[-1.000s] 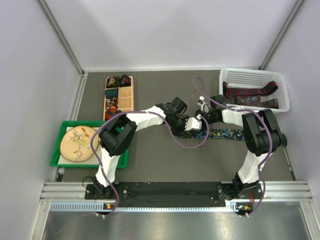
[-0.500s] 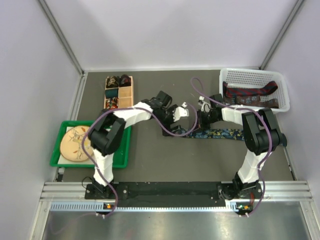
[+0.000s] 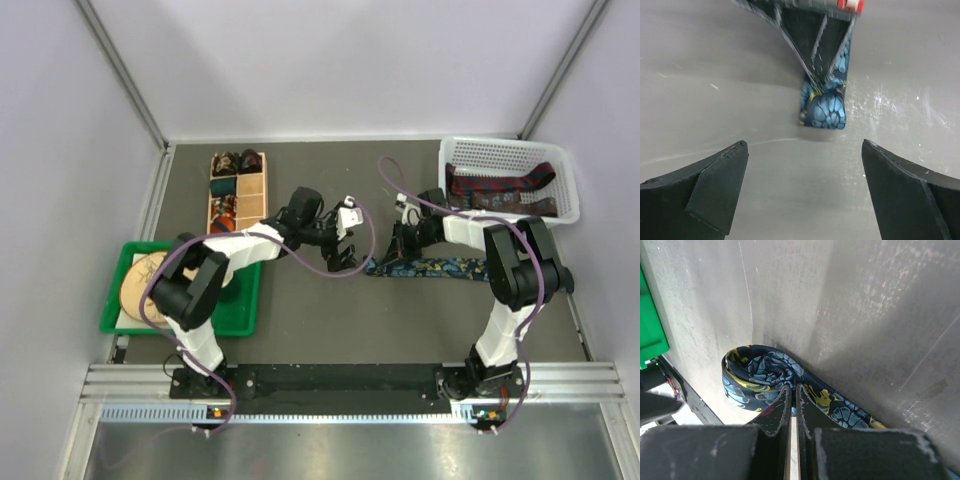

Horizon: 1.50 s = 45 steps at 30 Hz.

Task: Roll the ties
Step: Roll the tie at the center of the board.

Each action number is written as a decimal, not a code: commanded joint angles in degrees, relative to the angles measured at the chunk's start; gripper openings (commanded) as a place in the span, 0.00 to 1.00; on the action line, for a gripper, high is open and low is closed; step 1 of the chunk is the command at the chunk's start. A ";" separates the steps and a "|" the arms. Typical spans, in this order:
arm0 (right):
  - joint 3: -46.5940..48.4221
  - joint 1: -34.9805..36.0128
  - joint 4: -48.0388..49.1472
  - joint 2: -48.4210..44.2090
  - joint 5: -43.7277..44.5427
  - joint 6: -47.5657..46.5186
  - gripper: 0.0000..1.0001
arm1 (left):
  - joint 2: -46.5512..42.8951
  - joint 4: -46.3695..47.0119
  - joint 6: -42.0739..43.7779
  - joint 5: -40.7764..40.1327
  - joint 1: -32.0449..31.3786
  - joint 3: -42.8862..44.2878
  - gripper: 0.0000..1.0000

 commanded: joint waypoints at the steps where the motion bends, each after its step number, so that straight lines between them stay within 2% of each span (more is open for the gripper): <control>1: -0.67 0.40 0.08 -1.85 3.10 -2.35 0.00 | 3.16 14.35 -4.62 6.42 -0.19 -3.09 0.97; 5: -1.38 0.40 0.78 -2.03 2.30 -2.00 0.00 | 7.83 12.03 -1.92 5.56 -1.77 -0.02 0.92; 7: -1.55 0.40 1.05 -2.20 1.60 -1.39 0.00 | 10.20 6.95 2.29 3.44 -3.61 2.61 0.94; 10: -1.64 0.48 1.23 -2.73 0.98 -0.94 0.00 | 12.66 5.09 4.59 -0.60 -5.37 5.15 0.99; 11: -1.73 0.48 1.40 -2.91 0.63 -0.86 0.00 | 13.28 1.94 5.47 -1.65 -5.73 5.95 0.99; 16: -1.91 0.66 1.84 -3.35 -0.78 0.20 0.00 | 16.00 -0.89 9.51 -6.05 -7.92 8.94 0.97; 20: -1.91 0.75 2.28 -4.05 -1.66 1.08 0.00 | 17.94 -4.76 11.45 -7.11 -8.98 11.40 0.88; 21: -1.91 0.75 2.37 -4.31 -1.92 1.17 0.00 | 18.21 -6.34 11.89 -7.20 -9.16 11.93 0.81; 23: -1.73 0.75 2.55 -4.84 -2.45 1.60 0.00 | 18.82 -8.01 13.12 -6.50 -9.33 13.08 0.78; 27: -1.38 0.92 3.16 -5.63 -3.76 3.10 0.00 | 19.09 -11.97 15.41 -5.88 -9.42 13.61 0.61; 28: -1.29 0.92 3.16 -5.81 -3.85 3.36 0.00 | 18.91 -14.07 16.63 -5.79 -9.42 13.70 0.53; 31: -0.85 1.19 2.90 -5.90 -3.59 3.45 0.00 | 18.30 -17.32 18.30 -5.88 -9.42 13.44 0.40; 34: -0.50 1.36 2.11 -5.63 -2.19 2.58 0.00 | 17.68 -19.26 19.62 -6.41 -9.42 12.99 0.30; 36: -0.32 1.63 1.32 -4.76 -1.31 1.53 0.00 | 17.42 -20.15 20.07 -6.85 -9.42 12.47 0.27; 37: -0.50 1.71 1.32 -4.49 -0.87 1.17 0.00 | 17.42 -20.24 20.15 -6.94 -9.42 12.47 0.27; 41: -1.38 1.98 2.19 -3.26 1.68 -0.24 0.00 | 16.54 -19.63 19.28 -6.85 -9.25 11.94 0.55; 43: -1.29 1.98 2.81 -1.95 2.73 -0.59 0.00 | 15.31 -18.75 18.67 -6.58 -8.81 10.80 0.61; 44: -1.12 1.98 2.72 -1.51 3.35 -0.68 0.00 | 14.96 -18.14 17.97 -6.59 -8.28 10.45 0.70; 45: -1.11 1.98 2.72 -0.98 3.70 -0.85 0.00 | 14.43 -17.87 16.04 -6.67 -7.93 10.53 0.73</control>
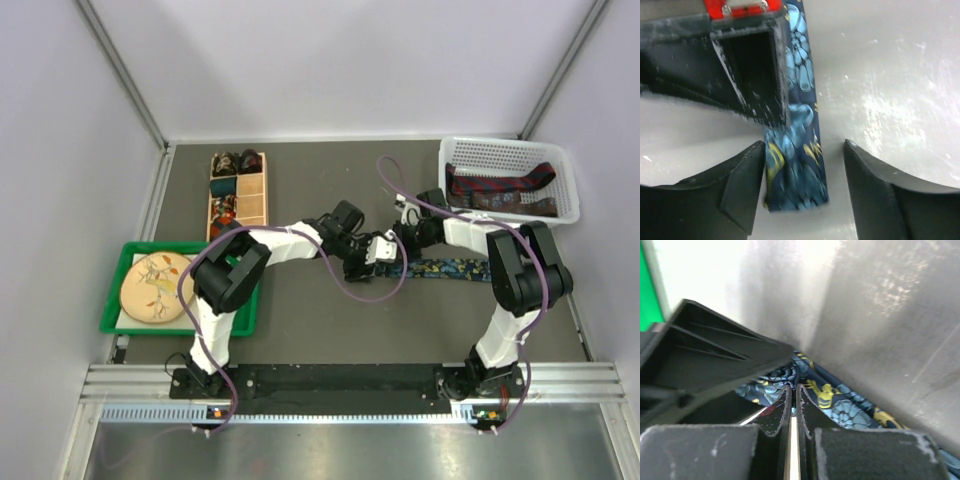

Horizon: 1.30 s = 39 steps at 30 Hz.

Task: Roll the ties
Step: Roll the tie at the center of the board.

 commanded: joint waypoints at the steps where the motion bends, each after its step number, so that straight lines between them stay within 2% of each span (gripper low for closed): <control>1: 0.13 0.64 2.22 2.08 3.48 -2.34 0.00 | -1.70 -4.67 -2.79 -1.39 1.88 -2.47 0.75; 8: -1.01 0.82 2.40 2.70 5.59 -3.48 0.00 | -6.62 7.28 -10.87 8.28 7.25 -8.96 0.74; 13: -1.63 0.82 2.92 2.61 5.51 -3.31 0.00 | -6.01 19.03 -17.37 10.75 7.16 -10.91 0.73; 19: -2.77 0.73 3.71 1.91 5.77 -3.13 0.00 | -2.67 33.79 -32.30 11.19 7.25 -12.75 0.72; 23: -3.12 0.82 3.89 2.00 6.21 -3.22 0.00 | -1.44 41.28 -35.31 13.20 6.81 -15.82 0.69; 27: -3.47 0.82 3.89 2.09 6.47 -3.40 0.00 | -0.12 44.38 -36.90 13.56 6.55 -16.36 0.65; 31: -3.82 0.82 3.98 2.00 6.39 -3.40 0.00 | -1.08 44.64 -35.67 13.91 6.37 -16.53 0.56; 35: -4.17 0.82 3.80 1.73 6.56 -3.57 0.00 | -3.89 42.89 -33.04 14.09 6.37 -17.50 0.55; 39: -4.35 0.82 3.89 1.74 6.56 -3.57 0.00 | -5.04 41.04 -31.02 15.67 6.02 -17.06 0.46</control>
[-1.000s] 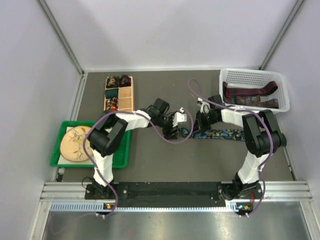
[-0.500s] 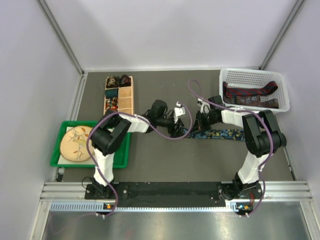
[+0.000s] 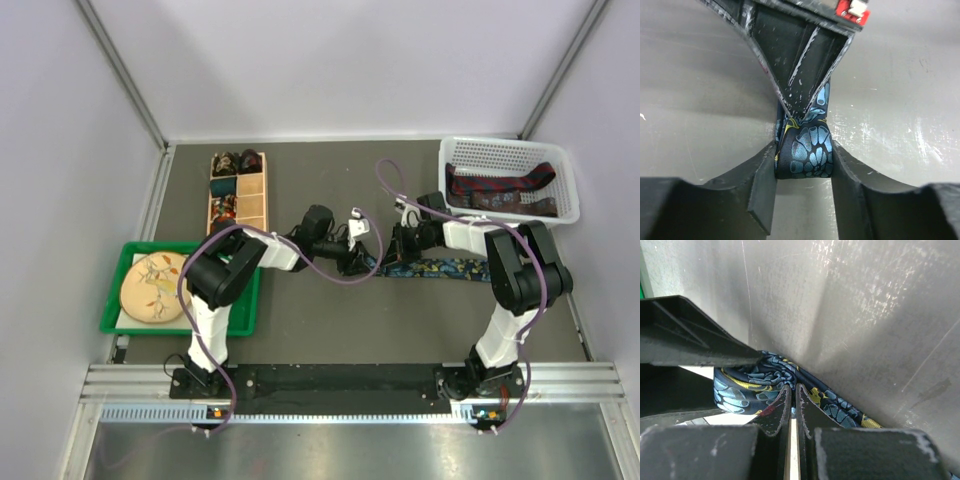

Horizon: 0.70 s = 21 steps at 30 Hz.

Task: Roll the ties
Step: Roll the tie at the center of the board.

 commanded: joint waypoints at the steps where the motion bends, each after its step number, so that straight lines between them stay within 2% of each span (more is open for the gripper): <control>1: -2.23 0.86 -0.11 0.82 4.94 -2.37 0.00 | -4.25 1.22 3.32 3.89 -0.52 0.33 0.45; 8: -2.32 0.86 0.16 0.90 4.59 -1.93 0.00 | -2.33 -1.85 4.30 3.02 -2.53 4.73 0.33; 15: -2.58 0.86 -0.02 0.91 3.54 -1.41 0.00 | 2.32 -5.37 3.59 -2.07 -5.61 10.61 0.39; 20: -3.02 0.78 0.51 0.82 2.57 -0.53 0.00 | 5.67 -14.06 8.15 -6.30 -6.23 13.52 0.39; 21: -3.11 0.86 0.59 0.82 2.22 -0.35 0.00 | 6.37 -18.34 10.43 -7.26 -6.40 14.57 0.39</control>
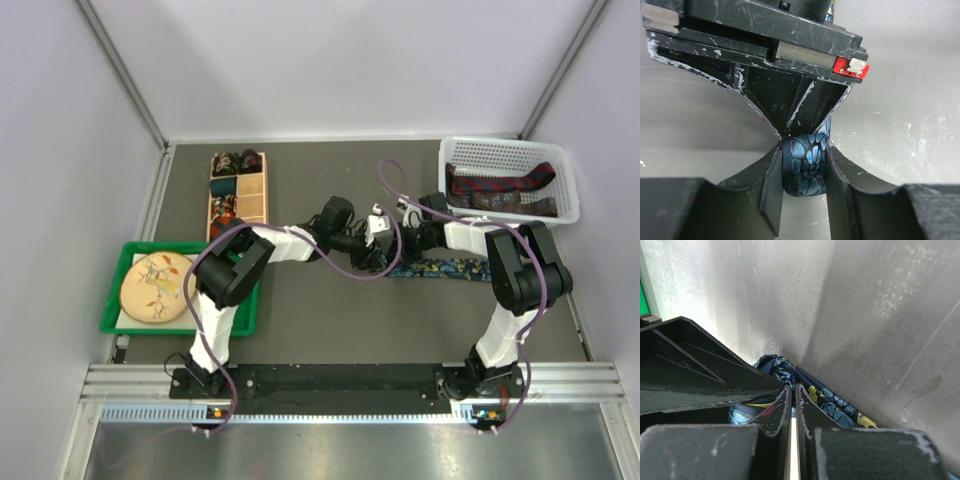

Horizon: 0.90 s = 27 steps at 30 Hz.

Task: Roll the ties
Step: Roll the tie at the center of the board.

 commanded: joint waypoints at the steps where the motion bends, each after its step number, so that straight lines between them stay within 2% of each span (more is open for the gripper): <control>1: -2.35 1.32 -0.30 1.01 2.40 -1.01 0.00 | 4.13 -9.13 7.88 -5.80 -2.67 4.63 0.39; 5: -2.78 1.32 0.75 0.75 0.73 -0.30 0.00 | 4.66 -19.14 15.26 -10.11 -4.16 6.04 0.39; 14: -3.75 1.24 2.16 -0.57 -3.14 1.19 0.00 | 8.78 -35.15 20.37 -19.59 -5.22 11.48 0.43; 20: -2.26 0.36 0.58 -2.15 -5.69 2.07 0.00 | 11.51 -45.70 23.01 -24.09 -5.22 15.80 0.31; 27: 1.43 -3.68 -8.98 -4.69 -7.54 -0.91 0.14 | 11.51 -50.19 23.99 -24.71 -5.66 16.67 0.25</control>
